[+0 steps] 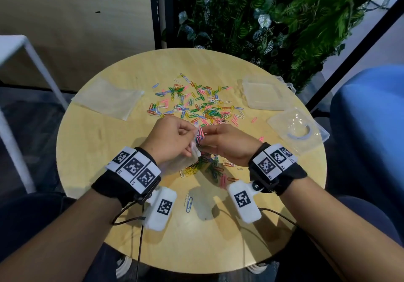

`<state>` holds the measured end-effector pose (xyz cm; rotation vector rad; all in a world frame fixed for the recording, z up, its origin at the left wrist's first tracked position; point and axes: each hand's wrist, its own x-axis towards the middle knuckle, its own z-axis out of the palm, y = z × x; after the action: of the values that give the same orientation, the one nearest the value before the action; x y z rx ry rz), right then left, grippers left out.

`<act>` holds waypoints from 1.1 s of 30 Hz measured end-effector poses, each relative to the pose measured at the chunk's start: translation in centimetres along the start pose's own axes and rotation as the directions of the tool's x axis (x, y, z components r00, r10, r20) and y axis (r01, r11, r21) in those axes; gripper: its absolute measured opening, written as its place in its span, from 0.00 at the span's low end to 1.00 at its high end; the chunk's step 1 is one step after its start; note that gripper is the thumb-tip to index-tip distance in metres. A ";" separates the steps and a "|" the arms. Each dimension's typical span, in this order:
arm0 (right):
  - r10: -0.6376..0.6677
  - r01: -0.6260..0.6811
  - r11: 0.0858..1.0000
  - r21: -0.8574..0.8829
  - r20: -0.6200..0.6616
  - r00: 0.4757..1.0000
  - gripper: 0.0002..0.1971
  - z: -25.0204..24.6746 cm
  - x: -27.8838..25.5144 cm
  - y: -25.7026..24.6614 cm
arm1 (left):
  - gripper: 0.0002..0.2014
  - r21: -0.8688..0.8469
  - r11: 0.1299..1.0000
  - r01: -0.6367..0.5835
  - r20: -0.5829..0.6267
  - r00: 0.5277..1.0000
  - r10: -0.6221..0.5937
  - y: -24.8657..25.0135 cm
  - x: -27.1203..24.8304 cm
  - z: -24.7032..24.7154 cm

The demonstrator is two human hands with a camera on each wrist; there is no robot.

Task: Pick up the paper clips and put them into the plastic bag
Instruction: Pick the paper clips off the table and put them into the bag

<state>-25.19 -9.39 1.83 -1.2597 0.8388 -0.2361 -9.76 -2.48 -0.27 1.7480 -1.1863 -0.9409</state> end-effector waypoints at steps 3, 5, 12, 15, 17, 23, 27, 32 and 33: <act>-0.081 0.058 0.970 -0.238 -0.089 0.993 0.07 -0.3 0.1 0.5 | 0.06 -0.015 1.000 -0.001 0.002 1.000 0.001 0.2 -0.1 -0.1; -0.274 0.104 0.741 -0.664 -0.156 0.949 0.01 -0.7 0.4 0.9 | 0.07 -0.037 0.999 0.004 0.017 1.000 -0.004 0.4 -0.2 -0.1; -0.288 0.155 0.677 -0.720 -0.064 0.956 0.08 0.2 0.6 0.9 | 0.05 -0.049 0.999 -0.008 -0.014 1.000 0.007 0.1 0.0 -0.3; -0.172 0.108 0.830 -0.548 -0.065 0.983 0.13 0.0 0.7 0.9 | 0.05 -0.055 0.999 0.002 -0.019 1.000 -0.003 0.1 -0.1 -0.4; -0.224 0.102 0.758 -0.645 -0.111 0.968 0.10 -0.4 0.8 1.1 | 0.05 -0.061 0.998 0.003 -0.002 1.000 -0.003 0.3 -0.3 -0.4; -0.350 0.191 0.574 -0.797 -0.028 0.936 0.09 -0.1 0.4 0.7 | 0.04 -0.059 0.998 -0.003 0.052 0.999 0.006 0.7 -0.6 -0.4; -0.279 0.242 0.564 -0.790 0.094 0.956 0.14 -0.4 0.1 0.3 | 0.05 -0.064 0.998 0.006 0.036 0.999 -0.004 0.6 -0.3 -0.8; -0.314 0.263 0.710 -0.653 0.041 0.949 0.15 -2.5 -1.3 -1.4 | 0.03 -0.065 0.998 0.008 0.031 0.999 -0.006 0.3 -0.1 -1.3; -0.336 0.246 0.764 -0.597 -0.044 0.941 0.14 -3.8 -1.7 -1.7 | 0.04 -0.065 0.998 0.008 0.025 1.000 -0.007 0.2 -0.1 -1.5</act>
<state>-28.42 -11.79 3.82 -1.9877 0.8707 -0.3402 -8.53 -2.13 0.55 1.6953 -1.1530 -0.9972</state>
